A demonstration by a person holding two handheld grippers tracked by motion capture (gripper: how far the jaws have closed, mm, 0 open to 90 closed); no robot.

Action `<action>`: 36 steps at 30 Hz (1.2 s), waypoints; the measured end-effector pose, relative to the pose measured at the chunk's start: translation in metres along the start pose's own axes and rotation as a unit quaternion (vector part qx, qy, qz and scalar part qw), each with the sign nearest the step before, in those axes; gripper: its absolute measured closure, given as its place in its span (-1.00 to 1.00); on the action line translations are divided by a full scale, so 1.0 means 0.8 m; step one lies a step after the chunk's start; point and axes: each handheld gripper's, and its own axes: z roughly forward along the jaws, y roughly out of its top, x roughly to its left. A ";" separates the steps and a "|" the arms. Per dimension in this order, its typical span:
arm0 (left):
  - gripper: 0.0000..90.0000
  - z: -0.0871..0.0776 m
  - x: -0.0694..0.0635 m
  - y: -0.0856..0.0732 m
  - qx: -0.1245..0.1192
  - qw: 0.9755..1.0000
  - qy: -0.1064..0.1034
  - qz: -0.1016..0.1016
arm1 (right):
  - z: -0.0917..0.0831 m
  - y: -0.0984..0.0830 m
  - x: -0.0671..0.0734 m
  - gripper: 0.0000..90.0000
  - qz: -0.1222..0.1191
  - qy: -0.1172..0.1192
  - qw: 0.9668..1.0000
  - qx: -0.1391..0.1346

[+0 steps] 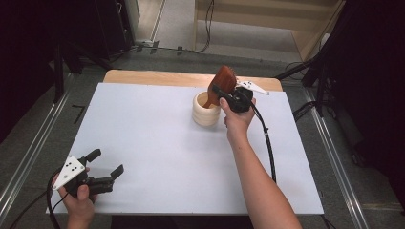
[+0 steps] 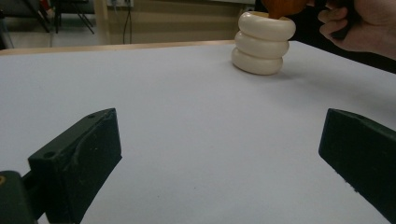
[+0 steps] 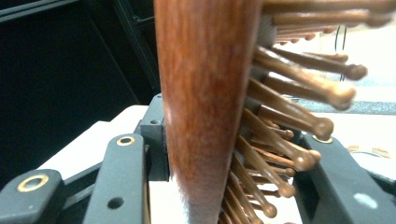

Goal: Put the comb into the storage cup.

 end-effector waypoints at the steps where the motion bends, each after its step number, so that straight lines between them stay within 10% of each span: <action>1: -1.00 0.000 0.000 0.000 0.000 1.000 0.000 0.000 | 0.001 -0.001 -0.001 0.15 0.006 0.001 1.000 0.000; 17: -1.00 0.000 0.000 0.000 -0.001 1.000 0.001 0.000 | 0.005 -0.013 -0.015 0.12 0.070 -0.002 0.997 -0.012; 36: -1.00 0.001 -0.001 0.000 0.001 1.000 0.003 0.003 | 0.002 -0.009 -0.024 -0.29 0.078 -0.015 0.997 0.014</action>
